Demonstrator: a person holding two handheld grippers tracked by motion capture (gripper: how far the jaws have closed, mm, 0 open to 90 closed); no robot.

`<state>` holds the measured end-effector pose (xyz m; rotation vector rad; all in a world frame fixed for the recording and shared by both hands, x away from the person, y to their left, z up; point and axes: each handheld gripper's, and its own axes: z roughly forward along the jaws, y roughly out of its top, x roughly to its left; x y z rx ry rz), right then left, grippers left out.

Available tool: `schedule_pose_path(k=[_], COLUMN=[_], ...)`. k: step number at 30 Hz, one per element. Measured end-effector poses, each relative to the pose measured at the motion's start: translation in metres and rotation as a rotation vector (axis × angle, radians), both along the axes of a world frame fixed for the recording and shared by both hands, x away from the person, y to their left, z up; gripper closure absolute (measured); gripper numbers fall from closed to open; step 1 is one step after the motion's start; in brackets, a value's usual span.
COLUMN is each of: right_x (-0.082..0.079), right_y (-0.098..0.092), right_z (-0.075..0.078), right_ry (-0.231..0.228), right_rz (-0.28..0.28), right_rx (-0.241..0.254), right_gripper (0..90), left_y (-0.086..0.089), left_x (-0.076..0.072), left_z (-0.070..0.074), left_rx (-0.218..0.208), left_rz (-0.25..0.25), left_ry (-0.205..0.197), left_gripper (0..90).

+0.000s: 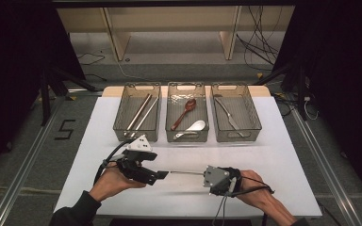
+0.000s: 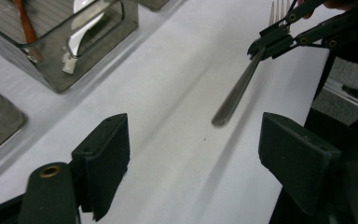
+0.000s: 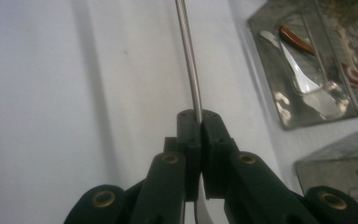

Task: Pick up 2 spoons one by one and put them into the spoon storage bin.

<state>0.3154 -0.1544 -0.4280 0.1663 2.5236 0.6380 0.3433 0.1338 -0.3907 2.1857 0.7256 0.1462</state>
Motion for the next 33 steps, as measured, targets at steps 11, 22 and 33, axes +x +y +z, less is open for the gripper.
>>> schedule_pose_path(k=[11, 22, 33], right_x=[0.027, 0.059, 0.105], right_y=[-0.028, -0.059, -0.084], right_z=[0.010, 0.034, 0.060], right_ry=[0.037, 0.070, 0.110], right_rz=[-0.156, -0.321, -0.493], right_rx=[0.110, 0.245, 0.388], right_gripper=[88.2, 88.3, 88.2], left_y=[0.025, 0.040, 0.046], left_x=[-0.003, -0.007, -0.010], left_z=[-0.008, -0.013, -0.015], left_rx=[-0.093, -0.121, -0.149], left_rz=[0.072, 0.125, 0.138], left_ry=[-0.067, -0.085, -0.112], left_gripper=[19.1, 17.4, 16.7])
